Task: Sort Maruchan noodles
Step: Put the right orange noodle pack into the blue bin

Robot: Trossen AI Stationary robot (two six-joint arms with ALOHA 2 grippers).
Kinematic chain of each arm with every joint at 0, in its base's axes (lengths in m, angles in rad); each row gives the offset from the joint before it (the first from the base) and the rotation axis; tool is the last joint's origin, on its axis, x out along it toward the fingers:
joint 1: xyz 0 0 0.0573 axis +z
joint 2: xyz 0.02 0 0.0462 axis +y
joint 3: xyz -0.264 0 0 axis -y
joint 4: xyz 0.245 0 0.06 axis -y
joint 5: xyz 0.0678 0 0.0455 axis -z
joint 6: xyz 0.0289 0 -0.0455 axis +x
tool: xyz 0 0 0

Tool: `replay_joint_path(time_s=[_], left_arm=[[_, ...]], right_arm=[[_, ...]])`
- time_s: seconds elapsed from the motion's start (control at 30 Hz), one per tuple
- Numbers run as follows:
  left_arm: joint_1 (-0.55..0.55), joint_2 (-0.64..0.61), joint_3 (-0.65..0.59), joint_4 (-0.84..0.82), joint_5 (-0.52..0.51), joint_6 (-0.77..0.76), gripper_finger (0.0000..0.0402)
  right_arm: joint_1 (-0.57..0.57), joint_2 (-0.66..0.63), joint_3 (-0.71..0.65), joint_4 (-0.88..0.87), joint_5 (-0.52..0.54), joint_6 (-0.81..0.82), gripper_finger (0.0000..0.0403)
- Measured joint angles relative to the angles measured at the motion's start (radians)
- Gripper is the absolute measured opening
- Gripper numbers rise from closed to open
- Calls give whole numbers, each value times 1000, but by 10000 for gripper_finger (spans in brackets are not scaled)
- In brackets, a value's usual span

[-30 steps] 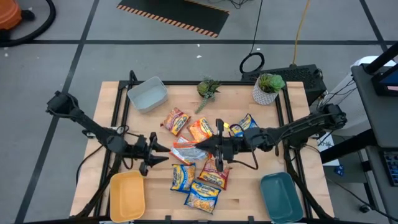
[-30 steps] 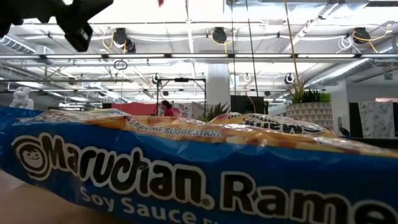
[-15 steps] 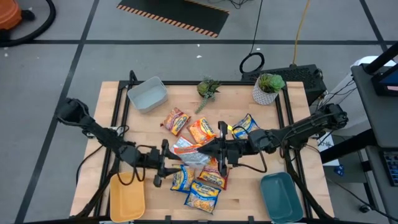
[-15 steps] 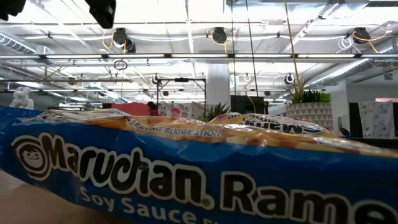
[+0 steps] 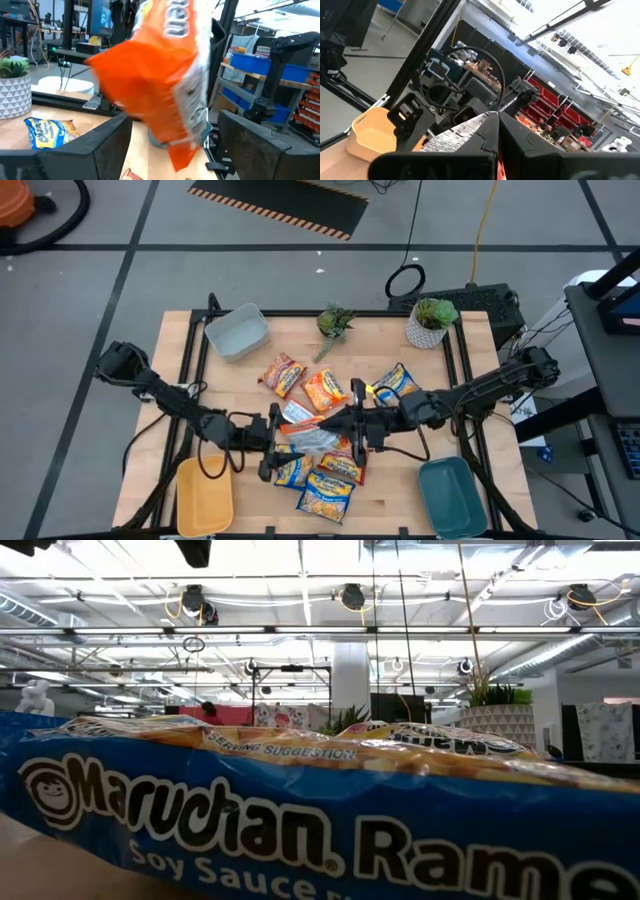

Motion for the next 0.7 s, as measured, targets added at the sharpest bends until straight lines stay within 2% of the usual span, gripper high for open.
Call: replay_joint_path(time_s=[0.13,0.3,0.7], left_arm=[[9,0,1,36,0,2,301],[23,0,1,34,1,1,287],[34,0,1,33,36,49,127]], right_arm=[[0,0,0,-29,61,0,0],[0,0,-1,-38,66,3,0],[0,0,-1,-57,64,7,0]])
